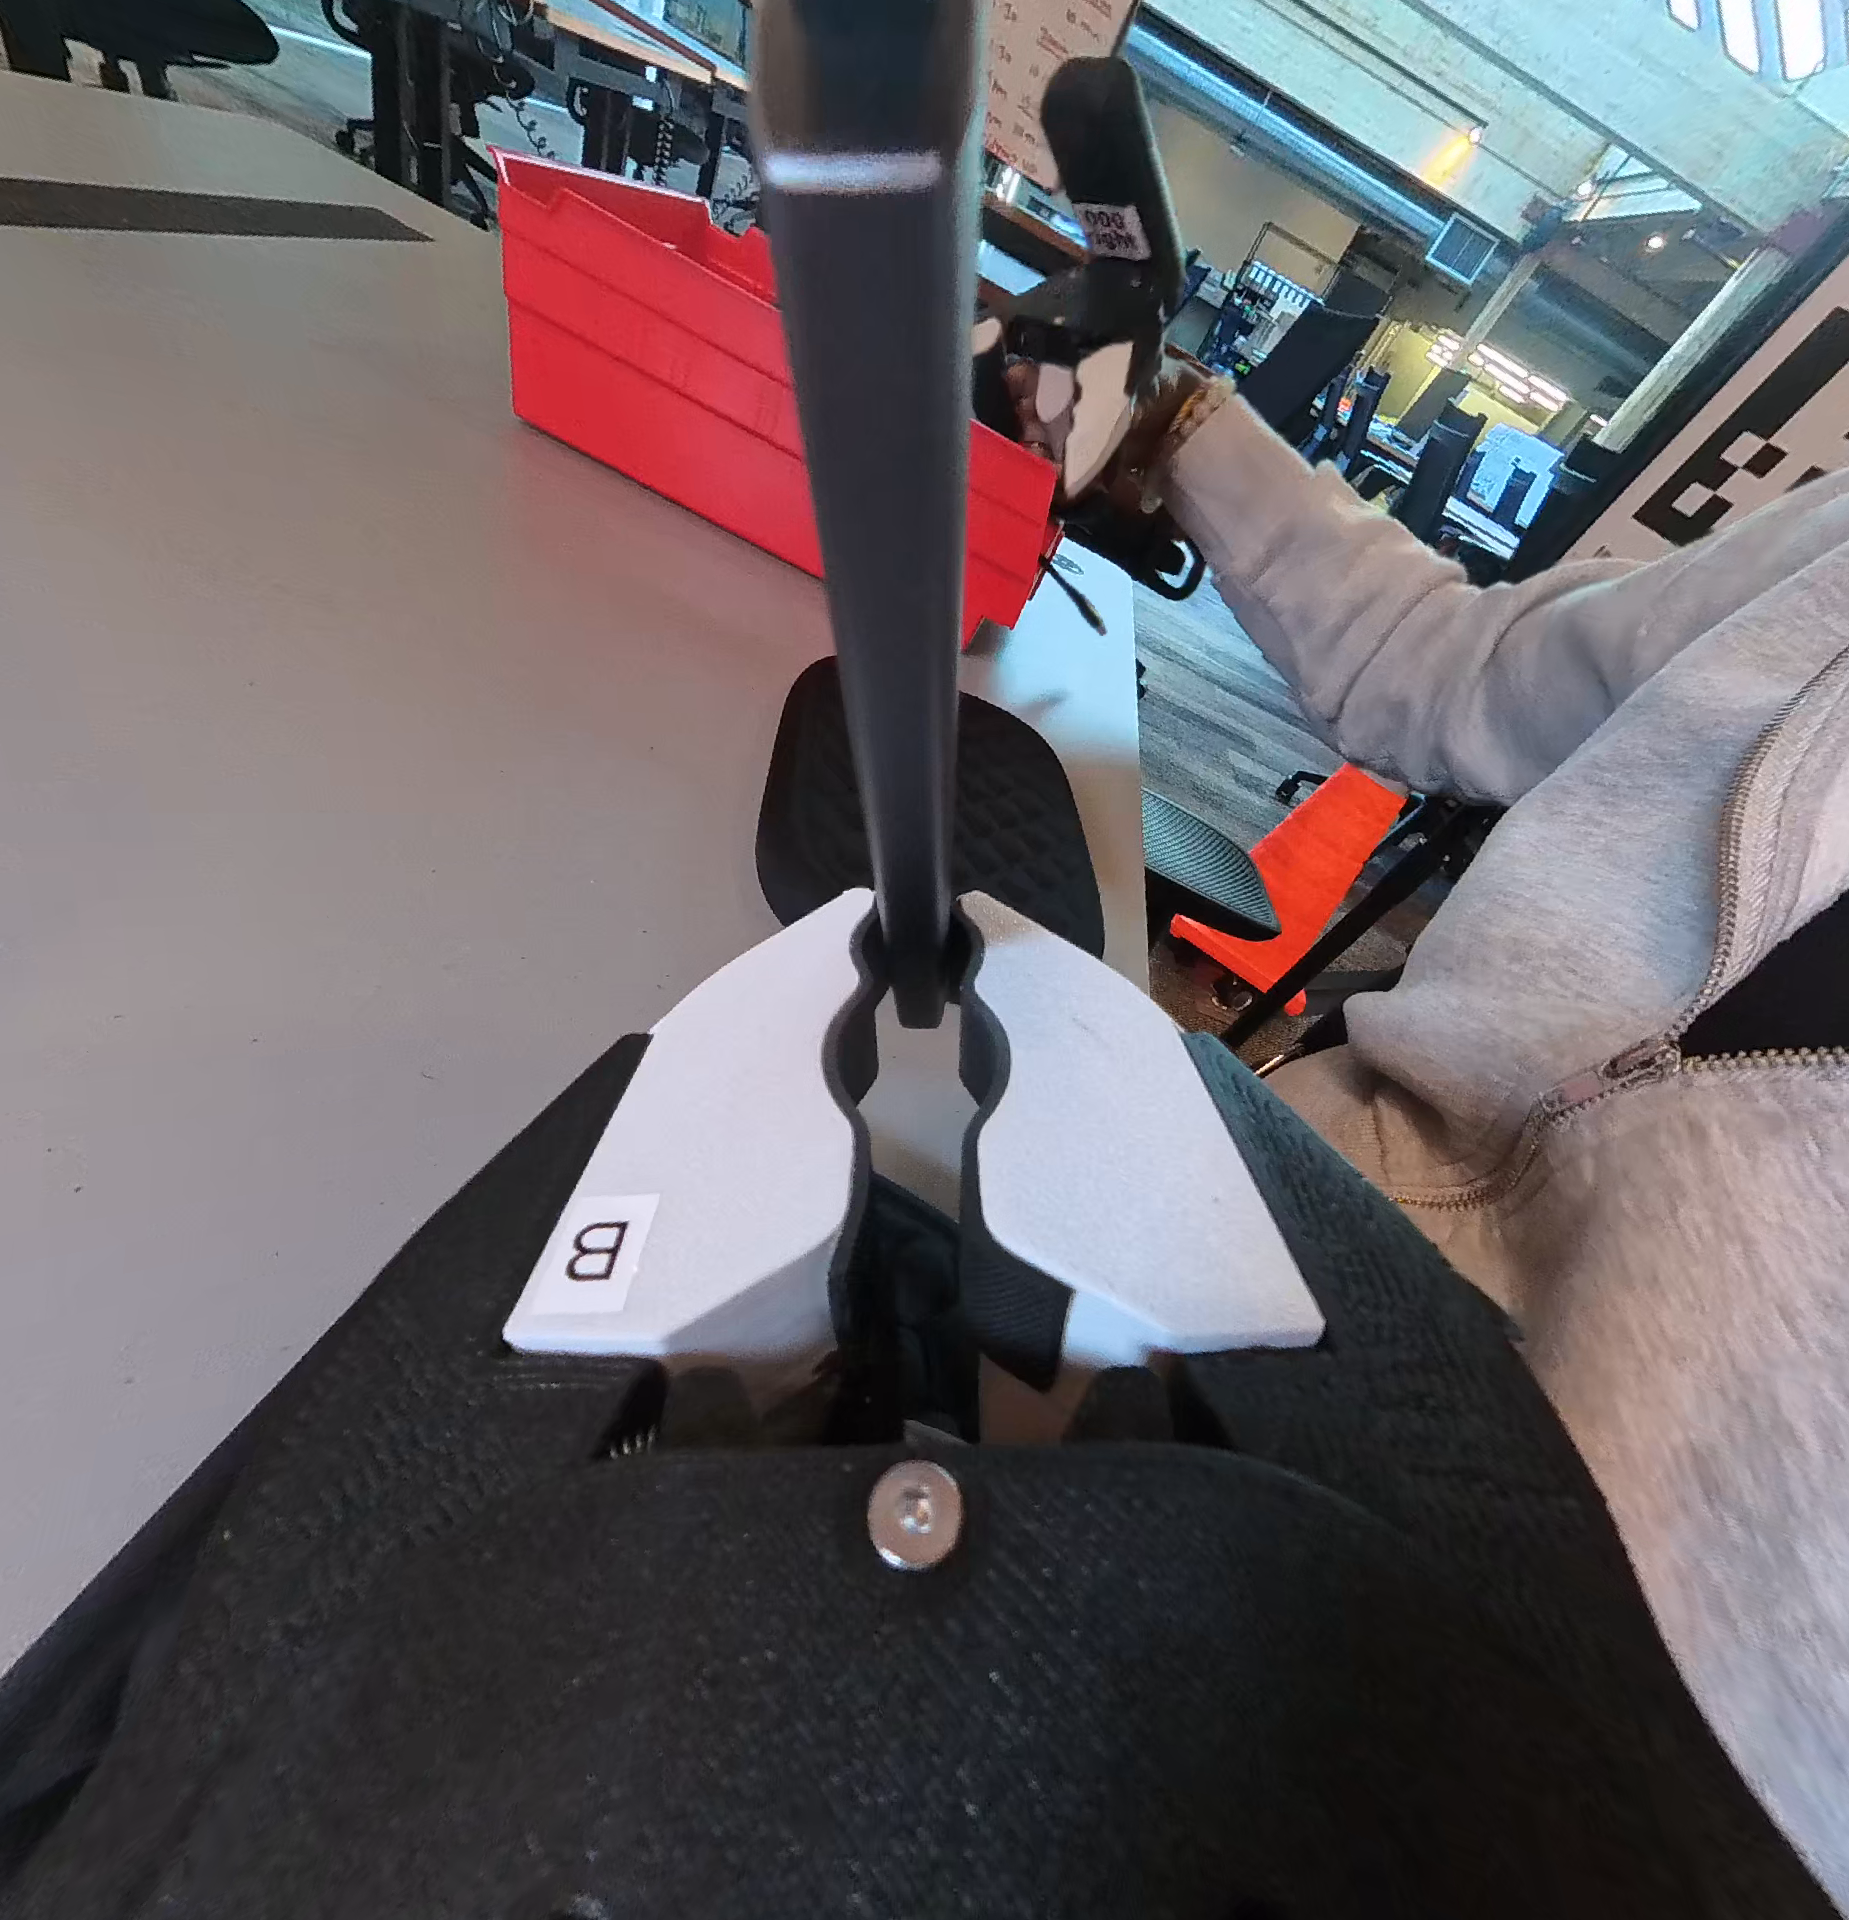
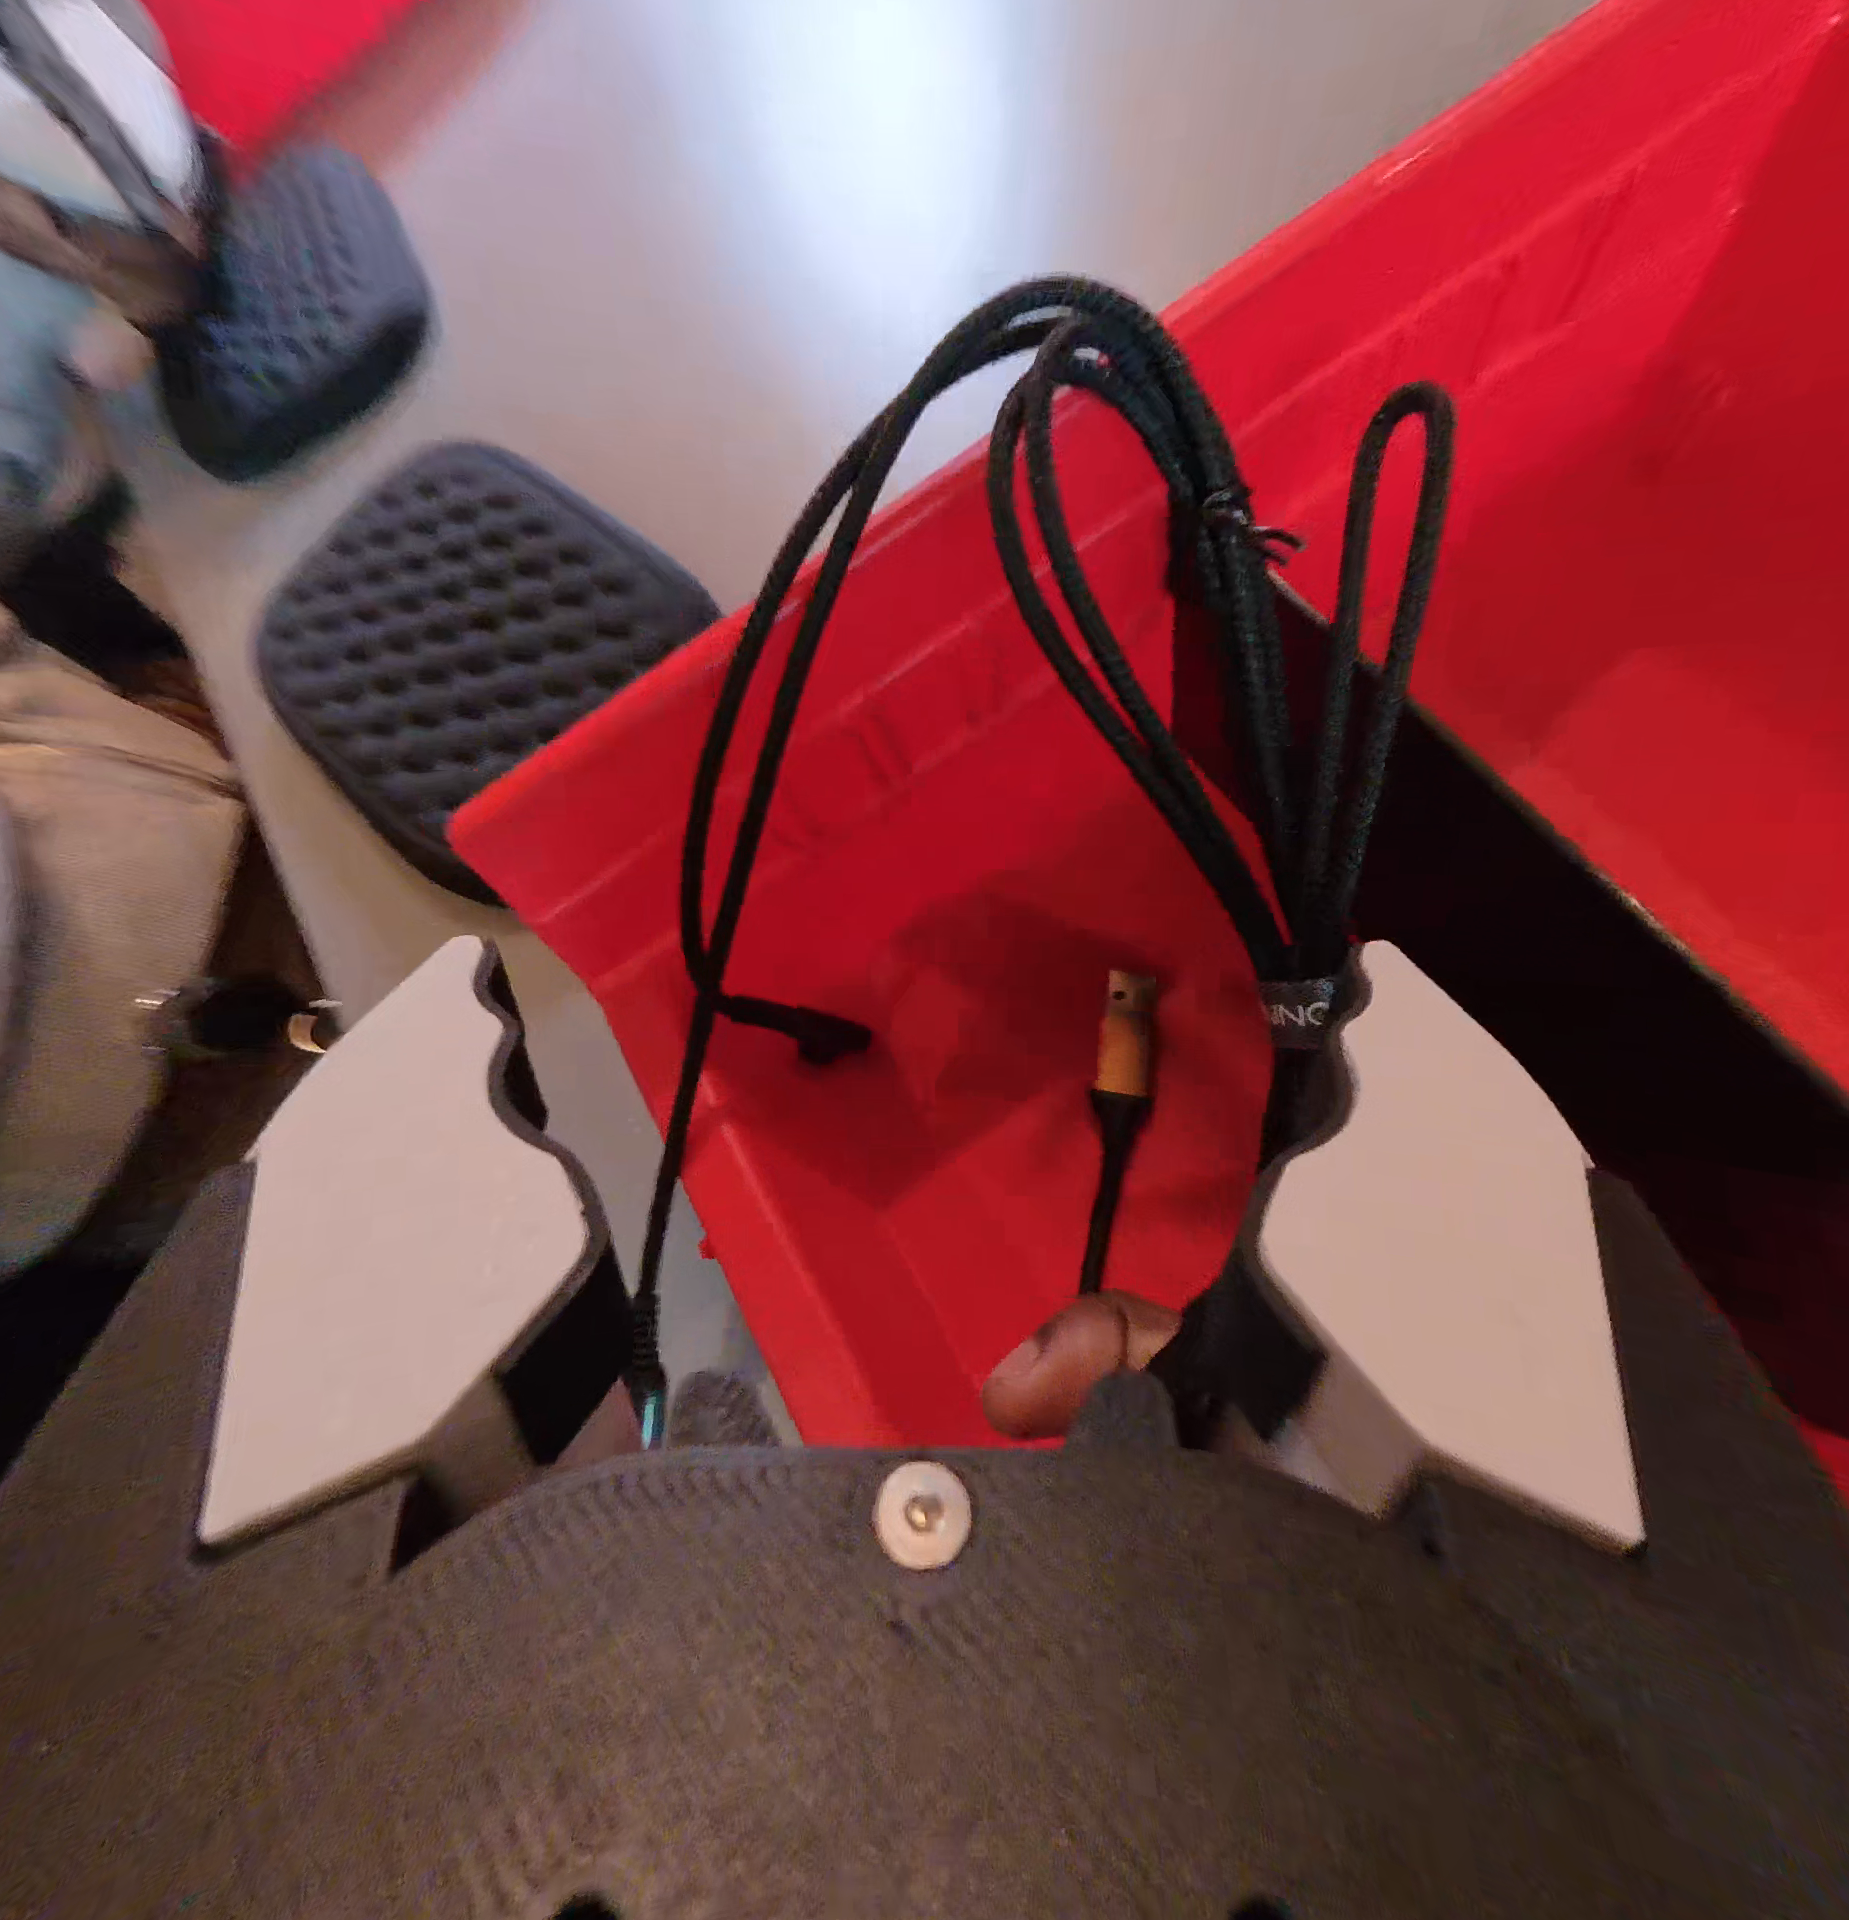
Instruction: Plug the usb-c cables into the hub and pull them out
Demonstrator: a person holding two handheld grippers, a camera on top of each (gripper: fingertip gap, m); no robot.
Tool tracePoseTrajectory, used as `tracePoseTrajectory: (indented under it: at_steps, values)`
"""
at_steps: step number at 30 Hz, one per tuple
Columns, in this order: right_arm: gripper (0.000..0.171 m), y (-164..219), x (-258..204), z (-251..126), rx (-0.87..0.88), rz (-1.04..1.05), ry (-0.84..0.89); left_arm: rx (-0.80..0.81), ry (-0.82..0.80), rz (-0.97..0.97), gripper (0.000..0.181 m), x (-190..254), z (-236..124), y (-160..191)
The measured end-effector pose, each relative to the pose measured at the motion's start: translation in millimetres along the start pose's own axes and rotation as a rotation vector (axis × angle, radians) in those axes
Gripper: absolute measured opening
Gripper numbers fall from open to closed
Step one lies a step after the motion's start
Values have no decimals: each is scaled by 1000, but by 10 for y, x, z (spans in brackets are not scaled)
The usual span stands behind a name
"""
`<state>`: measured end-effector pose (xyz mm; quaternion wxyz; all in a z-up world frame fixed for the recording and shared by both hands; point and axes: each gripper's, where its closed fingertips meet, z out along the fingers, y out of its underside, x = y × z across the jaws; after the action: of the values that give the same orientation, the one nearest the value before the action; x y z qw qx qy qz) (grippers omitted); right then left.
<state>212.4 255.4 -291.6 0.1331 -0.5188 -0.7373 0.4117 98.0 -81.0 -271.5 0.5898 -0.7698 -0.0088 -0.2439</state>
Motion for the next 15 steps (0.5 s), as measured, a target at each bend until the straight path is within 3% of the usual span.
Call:
tracePoseTrajectory:
  at_steps: [3,7,8,11,12,15]
  values:
    - [125,54,155,76,-66,-78,181,-5,-5,4,11,-3,6,6]
    - [115,-3,196,132,-20,-24,240,-1,-14,23,11,7,2,4]
    - [103,-21,204,132,-12,-6,265,0,-14,22,11,7,1,2]
    - [26,-50,291,81,5,-25,374,1,-11,17,11,4,2,2]
    - [18,-44,317,57,-7,-66,409,2,-11,18,11,6,0,1]
    - [14,-75,366,-82,-56,-155,481,8,-14,29,11,14,-6,-6]
